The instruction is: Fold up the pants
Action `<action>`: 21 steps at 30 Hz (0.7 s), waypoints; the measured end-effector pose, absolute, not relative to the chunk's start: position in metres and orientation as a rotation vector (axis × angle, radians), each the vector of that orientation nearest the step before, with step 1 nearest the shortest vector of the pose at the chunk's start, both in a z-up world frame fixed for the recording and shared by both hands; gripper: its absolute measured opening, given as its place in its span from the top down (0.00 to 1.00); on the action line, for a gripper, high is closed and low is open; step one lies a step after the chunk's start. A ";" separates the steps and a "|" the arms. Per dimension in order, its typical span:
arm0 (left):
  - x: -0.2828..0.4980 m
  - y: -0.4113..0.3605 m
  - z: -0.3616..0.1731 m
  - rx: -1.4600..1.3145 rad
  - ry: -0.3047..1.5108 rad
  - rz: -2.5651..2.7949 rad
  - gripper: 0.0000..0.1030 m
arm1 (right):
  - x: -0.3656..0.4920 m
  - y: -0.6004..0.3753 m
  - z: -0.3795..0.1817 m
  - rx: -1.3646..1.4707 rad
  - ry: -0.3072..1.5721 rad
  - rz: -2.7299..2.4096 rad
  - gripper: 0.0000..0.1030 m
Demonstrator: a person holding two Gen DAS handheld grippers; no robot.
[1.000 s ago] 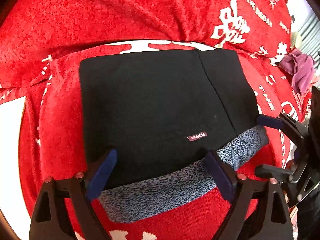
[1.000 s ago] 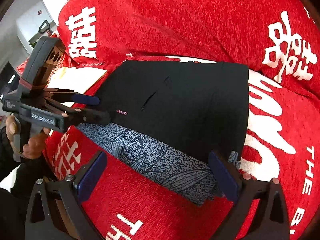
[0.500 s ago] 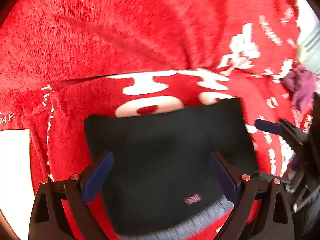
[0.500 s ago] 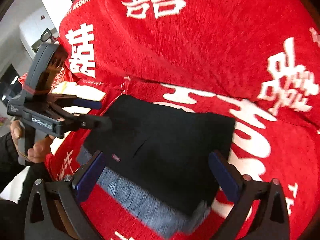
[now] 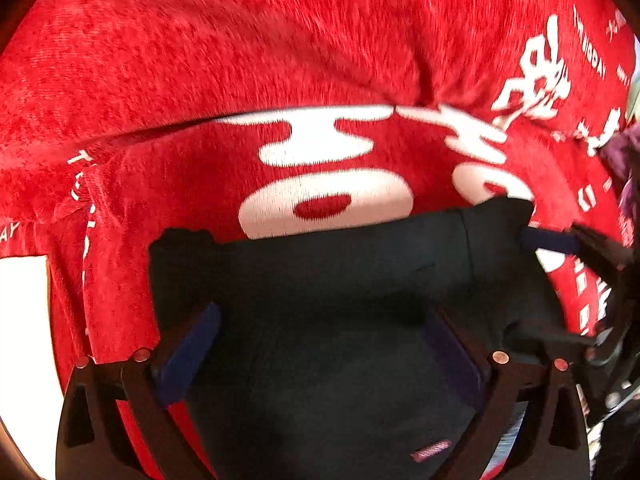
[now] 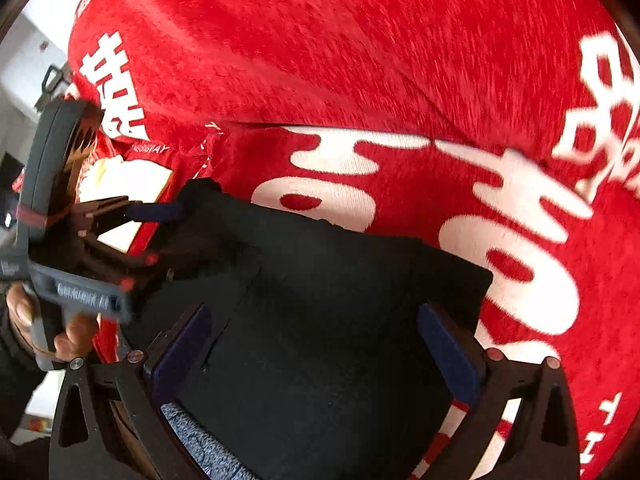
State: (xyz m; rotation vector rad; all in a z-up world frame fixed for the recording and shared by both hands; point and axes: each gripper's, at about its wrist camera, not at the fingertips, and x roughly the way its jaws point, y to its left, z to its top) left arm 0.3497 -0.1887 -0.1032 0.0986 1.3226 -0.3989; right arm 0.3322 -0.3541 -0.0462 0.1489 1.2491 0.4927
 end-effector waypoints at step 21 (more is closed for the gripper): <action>0.338 -0.192 -0.096 0.138 1.262 -0.386 0.02 | 0.345 -0.348 -0.053 0.078 1.293 0.479 0.00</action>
